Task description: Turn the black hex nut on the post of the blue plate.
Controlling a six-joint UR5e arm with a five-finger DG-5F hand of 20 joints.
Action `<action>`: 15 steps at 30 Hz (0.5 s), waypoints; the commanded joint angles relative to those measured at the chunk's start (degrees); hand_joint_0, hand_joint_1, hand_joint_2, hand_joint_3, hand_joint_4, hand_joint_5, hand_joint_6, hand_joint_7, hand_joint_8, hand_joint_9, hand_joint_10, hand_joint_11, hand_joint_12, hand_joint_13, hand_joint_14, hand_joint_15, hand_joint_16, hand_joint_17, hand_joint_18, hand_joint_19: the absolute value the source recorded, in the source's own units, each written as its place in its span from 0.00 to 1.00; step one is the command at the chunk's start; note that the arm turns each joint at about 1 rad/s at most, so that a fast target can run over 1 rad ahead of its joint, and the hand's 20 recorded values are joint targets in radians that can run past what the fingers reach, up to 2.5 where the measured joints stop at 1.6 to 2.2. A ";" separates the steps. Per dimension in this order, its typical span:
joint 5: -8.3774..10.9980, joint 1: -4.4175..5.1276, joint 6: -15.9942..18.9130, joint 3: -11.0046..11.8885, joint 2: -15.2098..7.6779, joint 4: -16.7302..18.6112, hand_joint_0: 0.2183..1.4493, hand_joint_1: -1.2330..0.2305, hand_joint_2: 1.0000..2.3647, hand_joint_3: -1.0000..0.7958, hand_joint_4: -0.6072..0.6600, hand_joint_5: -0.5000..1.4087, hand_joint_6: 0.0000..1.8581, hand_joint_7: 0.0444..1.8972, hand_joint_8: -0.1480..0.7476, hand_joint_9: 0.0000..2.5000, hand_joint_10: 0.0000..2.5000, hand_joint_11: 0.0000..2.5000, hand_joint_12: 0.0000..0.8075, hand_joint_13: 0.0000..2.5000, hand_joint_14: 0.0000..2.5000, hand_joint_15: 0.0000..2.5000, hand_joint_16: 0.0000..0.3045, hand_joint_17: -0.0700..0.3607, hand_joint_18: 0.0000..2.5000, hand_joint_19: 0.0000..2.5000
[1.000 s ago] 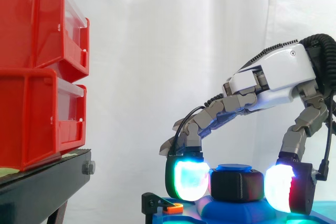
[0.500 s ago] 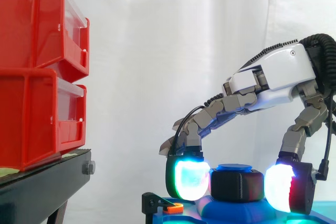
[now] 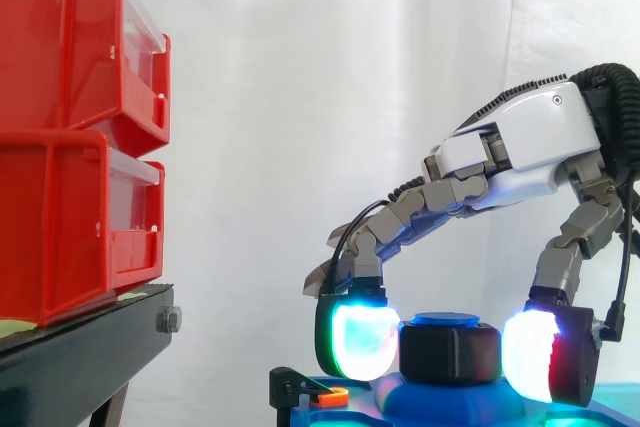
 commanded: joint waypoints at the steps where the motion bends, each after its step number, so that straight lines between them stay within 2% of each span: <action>1: -0.05 0.08 0.09 0.00 0.00 -0.08 0.14 0.37 0.00 0.28 0.64 0.16 0.27 0.48 0.42 0.11 0.00 0.04 0.45 0.02 0.00 0.03 0.19 0.46 0.00 0.06; 4: -0.05 0.17 0.09 0.44 0.00 -0.34 0.13 0.38 0.00 0.28 0.63 0.15 0.27 0.44 0.43 0.10 0.00 0.03 0.47 0.02 0.00 0.03 0.20 0.47 0.00 0.06; 6: -0.14 0.17 0.00 1.76 0.00 -1.22 0.12 0.39 0.00 0.28 0.63 0.15 0.27 0.42 0.44 0.11 0.00 0.03 0.47 0.01 0.00 0.02 0.20 0.48 0.00 0.06; 8: -0.23 0.17 0.00 2.99 0.00 -3.59 0.11 0.41 0.00 0.28 0.62 0.14 0.27 0.40 0.43 0.09 0.00 0.01 0.48 0.01 0.00 0.03 0.21 0.49 0.00 0.06; 15: -0.14 0.17 -0.09 4.84 0.09 -5.53 0.09 0.45 0.00 0.28 0.60 0.14 0.27 0.37 0.43 0.08 0.00 0.00 0.49 0.00 0.00 0.02 0.21 0.50 0.00 0.06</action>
